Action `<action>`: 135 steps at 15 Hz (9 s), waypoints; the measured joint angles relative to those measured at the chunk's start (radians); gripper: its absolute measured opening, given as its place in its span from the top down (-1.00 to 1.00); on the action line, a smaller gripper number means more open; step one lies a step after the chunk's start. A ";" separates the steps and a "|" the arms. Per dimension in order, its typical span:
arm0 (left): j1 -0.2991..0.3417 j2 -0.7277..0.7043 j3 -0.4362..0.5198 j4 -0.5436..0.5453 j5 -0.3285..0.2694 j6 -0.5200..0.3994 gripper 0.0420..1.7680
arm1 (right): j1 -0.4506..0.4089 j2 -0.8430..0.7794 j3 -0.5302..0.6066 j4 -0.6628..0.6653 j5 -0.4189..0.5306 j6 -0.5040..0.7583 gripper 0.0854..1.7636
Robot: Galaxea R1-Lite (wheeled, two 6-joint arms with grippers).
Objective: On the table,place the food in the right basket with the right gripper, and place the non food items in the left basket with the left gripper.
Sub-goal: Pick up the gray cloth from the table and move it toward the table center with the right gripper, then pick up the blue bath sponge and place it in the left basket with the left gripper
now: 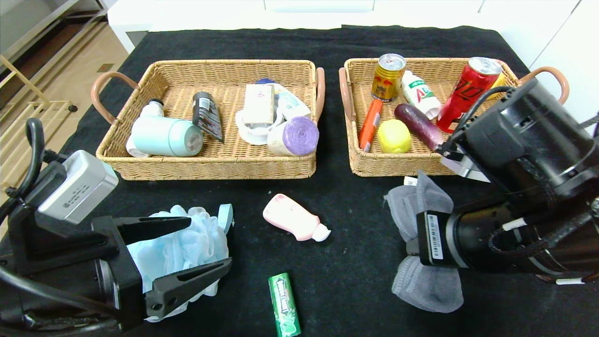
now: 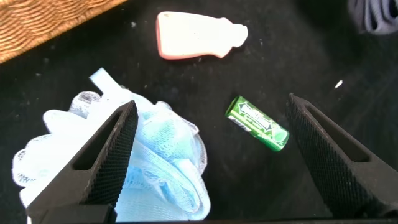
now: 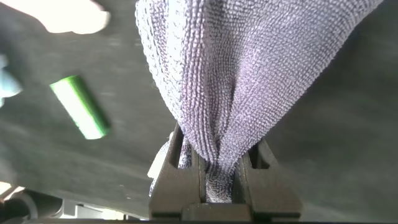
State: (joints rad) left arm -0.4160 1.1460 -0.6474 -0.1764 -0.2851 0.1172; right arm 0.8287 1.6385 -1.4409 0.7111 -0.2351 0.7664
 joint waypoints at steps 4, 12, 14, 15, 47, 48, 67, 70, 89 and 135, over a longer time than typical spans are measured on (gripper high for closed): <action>0.000 -0.001 -0.001 0.000 0.000 0.001 -0.94 | 0.029 0.101 -0.107 0.001 0.000 -0.008 0.71; 0.000 -0.003 -0.001 0.000 0.000 0.000 -0.94 | 0.061 0.227 -0.222 0.005 -0.001 -0.005 0.71; 0.000 -0.003 0.000 0.000 0.000 0.000 -0.94 | 0.062 0.240 -0.228 0.004 -0.023 -0.004 0.71; 0.000 -0.003 0.000 0.000 0.000 0.000 -0.94 | 0.063 0.244 -0.229 0.004 -0.025 -0.004 0.56; -0.019 -0.039 -0.016 0.000 0.124 0.027 -0.94 | -0.266 -0.424 0.618 -0.597 0.675 -0.950 -0.91; -0.041 -0.043 -0.016 0.000 0.166 0.027 -0.94 | -0.271 -0.443 0.665 -0.698 0.680 -0.951 -0.91; -0.006 -0.078 -0.403 0.586 0.397 -0.032 -0.94 | -0.361 -0.586 1.063 -1.196 0.717 -0.949 -0.92; 0.028 -0.013 -0.465 0.679 0.402 -0.075 -0.94 | -0.357 -0.608 1.067 -1.190 0.716 -0.949 -0.92; 0.077 0.239 -0.413 0.639 0.339 -0.130 -0.94 | -0.351 -0.660 1.074 -1.192 0.716 -0.952 -0.93; 0.139 0.198 -0.633 0.389 0.372 -0.222 0.50 | -0.346 -0.660 1.089 -1.193 0.717 -0.955 -0.94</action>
State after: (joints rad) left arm -0.2770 1.3436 -1.2800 0.2126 0.0866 -0.1047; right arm 0.4830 0.9781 -0.3515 -0.4819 0.4815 -0.1885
